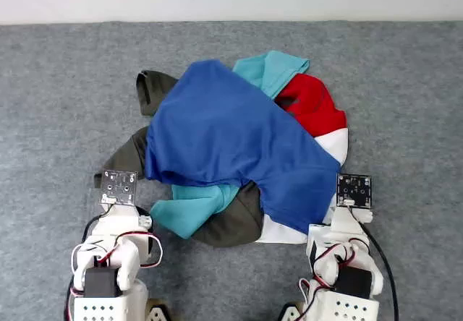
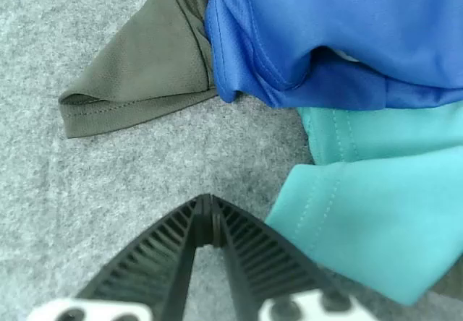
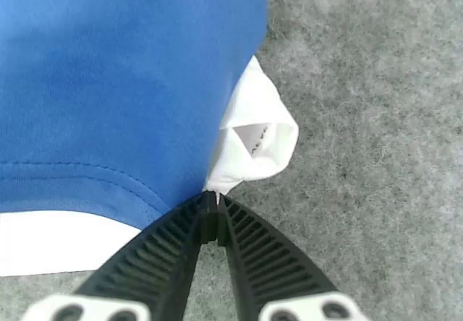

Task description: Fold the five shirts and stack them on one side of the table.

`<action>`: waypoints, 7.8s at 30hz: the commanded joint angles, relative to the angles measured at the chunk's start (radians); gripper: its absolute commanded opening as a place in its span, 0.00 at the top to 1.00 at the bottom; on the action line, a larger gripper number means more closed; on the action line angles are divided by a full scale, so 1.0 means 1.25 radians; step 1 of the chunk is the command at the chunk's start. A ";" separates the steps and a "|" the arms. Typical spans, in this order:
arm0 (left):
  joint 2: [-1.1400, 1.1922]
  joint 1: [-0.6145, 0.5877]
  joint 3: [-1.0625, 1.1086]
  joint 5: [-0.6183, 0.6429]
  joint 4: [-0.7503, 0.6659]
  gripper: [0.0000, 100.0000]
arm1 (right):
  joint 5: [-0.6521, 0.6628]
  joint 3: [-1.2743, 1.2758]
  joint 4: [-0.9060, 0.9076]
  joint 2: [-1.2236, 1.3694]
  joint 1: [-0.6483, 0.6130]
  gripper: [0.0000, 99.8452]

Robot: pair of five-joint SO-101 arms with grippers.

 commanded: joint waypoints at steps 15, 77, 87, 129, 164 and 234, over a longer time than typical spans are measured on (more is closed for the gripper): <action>-0.006 0.000 -0.004 -0.005 0.007 0.99 | -0.002 0.012 0.004 0.003 0.004 0.99; -0.006 0.000 -0.004 -0.005 0.007 0.99 | -0.002 0.012 0.004 0.003 0.004 0.99; -0.006 0.000 -0.004 -0.005 0.007 0.99 | -0.002 0.012 0.004 0.003 0.004 0.99; 0.122 0.015 -0.460 -0.001 0.087 0.99 | -0.002 0.012 0.004 0.003 0.004 0.99; 1.063 0.053 -1.289 -0.002 0.430 0.99 | -0.002 -0.207 -0.006 0.009 -0.036 0.99; 2.175 0.403 -1.893 -0.141 0.421 0.97 | 0.295 -1.138 0.429 0.698 0.192 0.85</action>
